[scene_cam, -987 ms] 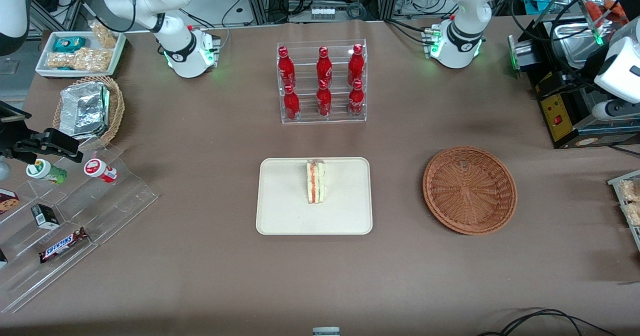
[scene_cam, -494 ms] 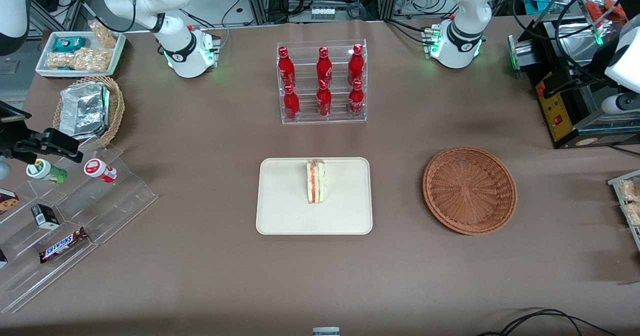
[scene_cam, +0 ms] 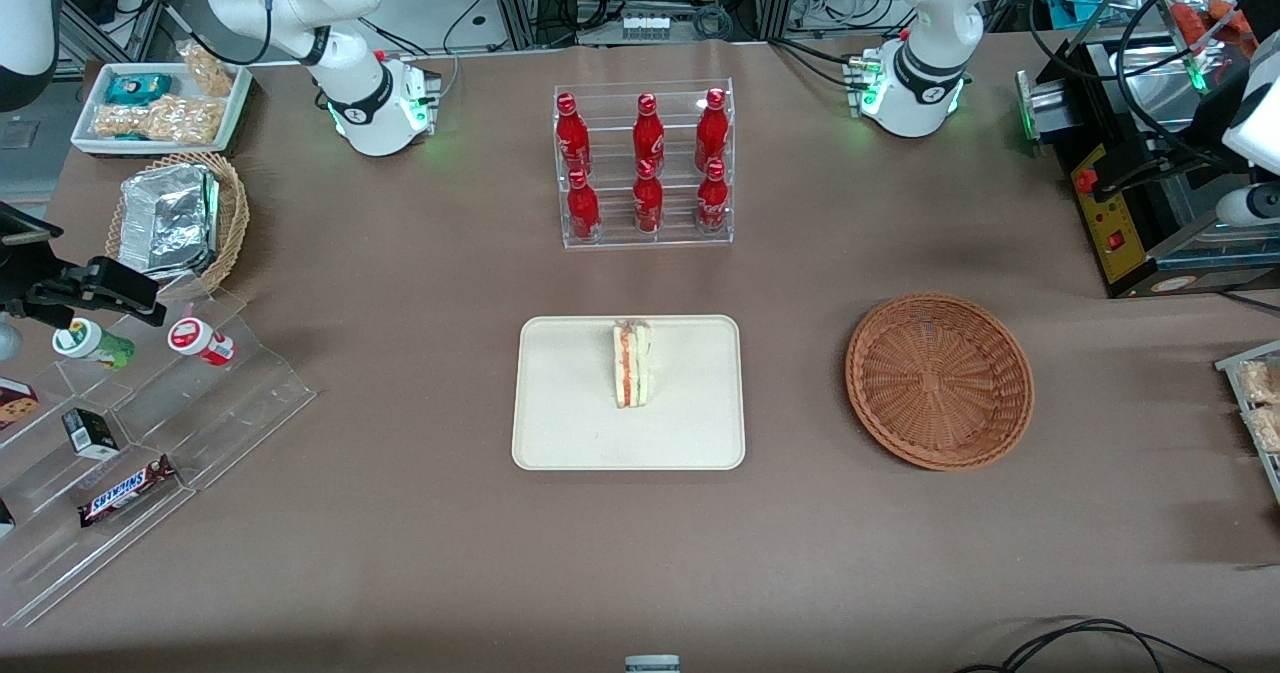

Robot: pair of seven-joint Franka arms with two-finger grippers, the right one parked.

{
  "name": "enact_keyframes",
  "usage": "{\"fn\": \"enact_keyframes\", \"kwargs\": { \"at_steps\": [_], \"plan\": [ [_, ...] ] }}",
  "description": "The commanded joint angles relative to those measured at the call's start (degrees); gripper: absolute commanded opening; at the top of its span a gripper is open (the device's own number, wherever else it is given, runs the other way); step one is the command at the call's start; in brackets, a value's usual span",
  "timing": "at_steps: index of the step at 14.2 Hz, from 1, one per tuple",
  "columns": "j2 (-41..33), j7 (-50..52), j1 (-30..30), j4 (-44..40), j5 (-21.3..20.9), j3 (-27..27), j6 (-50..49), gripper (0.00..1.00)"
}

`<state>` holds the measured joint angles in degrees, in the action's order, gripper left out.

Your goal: Place sandwich from basket to tray

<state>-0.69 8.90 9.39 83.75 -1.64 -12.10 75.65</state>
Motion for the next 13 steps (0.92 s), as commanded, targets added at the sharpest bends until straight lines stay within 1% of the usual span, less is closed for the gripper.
{"fn": "enact_keyframes", "kwargs": {
  "at_steps": [1, 5, 10, 13],
  "plan": [
    [1.21, -0.46, 1.07, -1.48, 0.32, -0.82, 0.46, 1.0],
    [2.18, 0.06, 0.54, -1.48, 1.02, -0.99, 3.28, 1.0],
    [2.27, 0.06, -0.6, -1.48, 0.93, -1.52, 3.37, 1.0],
    [2.27, 0.5, -0.69, -1.48, 0.93, -3.01, 3.37, 1.0]
  ]
}}
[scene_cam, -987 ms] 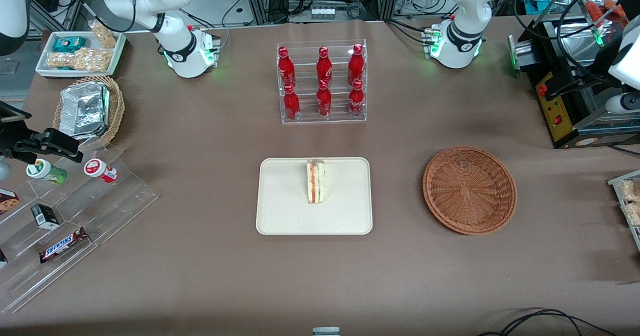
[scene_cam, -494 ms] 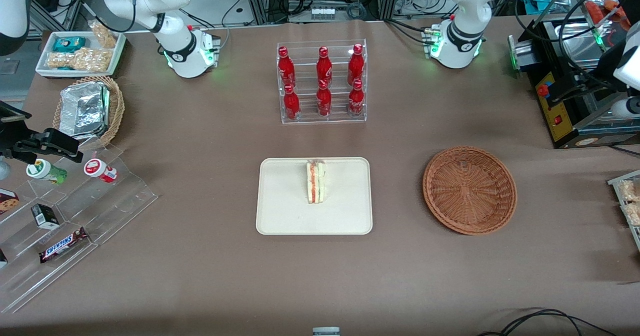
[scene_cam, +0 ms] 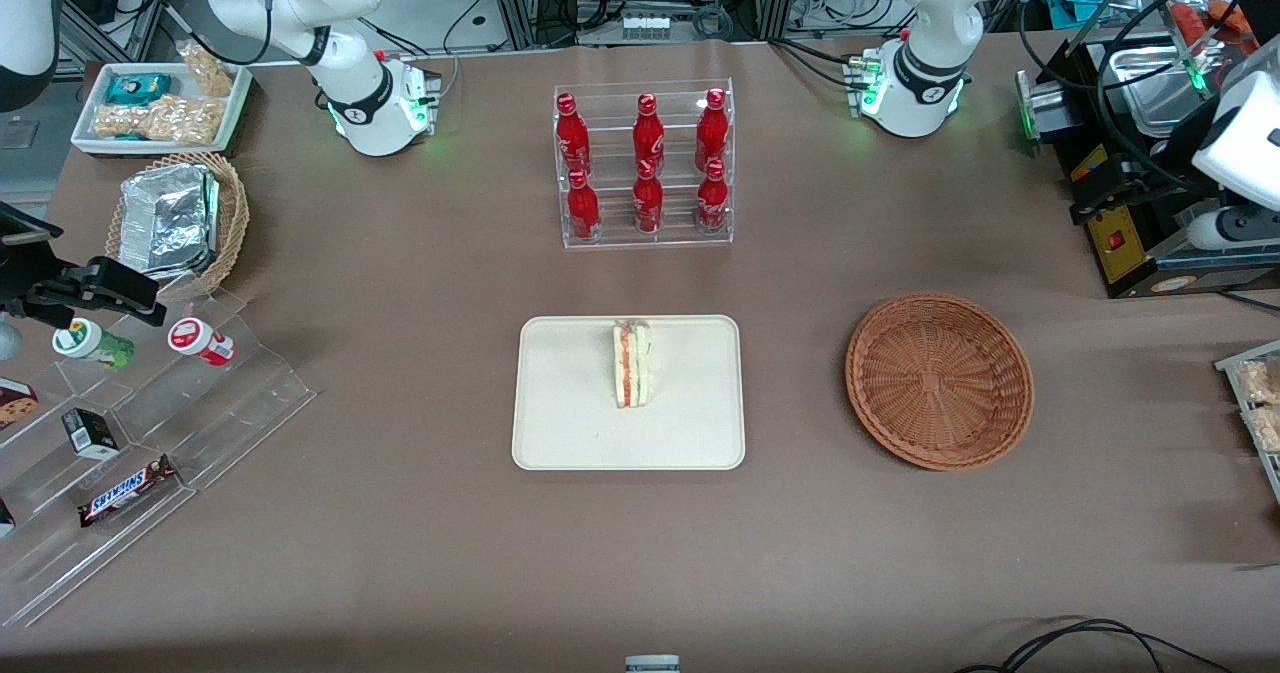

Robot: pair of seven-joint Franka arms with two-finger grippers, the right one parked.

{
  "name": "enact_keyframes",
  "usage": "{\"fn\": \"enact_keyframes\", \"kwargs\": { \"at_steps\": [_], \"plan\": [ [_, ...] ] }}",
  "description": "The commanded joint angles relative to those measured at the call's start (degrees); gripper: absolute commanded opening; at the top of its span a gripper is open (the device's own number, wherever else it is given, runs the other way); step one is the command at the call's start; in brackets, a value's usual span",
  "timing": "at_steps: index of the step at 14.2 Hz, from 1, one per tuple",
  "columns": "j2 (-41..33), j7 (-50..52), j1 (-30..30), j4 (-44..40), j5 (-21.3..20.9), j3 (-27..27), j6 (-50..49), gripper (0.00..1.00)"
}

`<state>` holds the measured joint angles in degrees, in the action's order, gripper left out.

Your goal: Place sandwich from basket to tray

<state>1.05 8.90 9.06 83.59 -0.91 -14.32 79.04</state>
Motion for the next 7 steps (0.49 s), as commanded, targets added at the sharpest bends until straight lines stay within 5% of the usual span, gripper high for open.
{"fn": "enact_keyframes", "kwargs": {
  "at_steps": [1, 7],
  "plan": [
    [0.53, 0.94, -0.36, -1.32, 0.21, -0.89, -0.03, 1.0],
    [0.44, 0.85, -0.36, -1.32, 0.03, -0.89, -0.12, 1.0]
  ]
}}
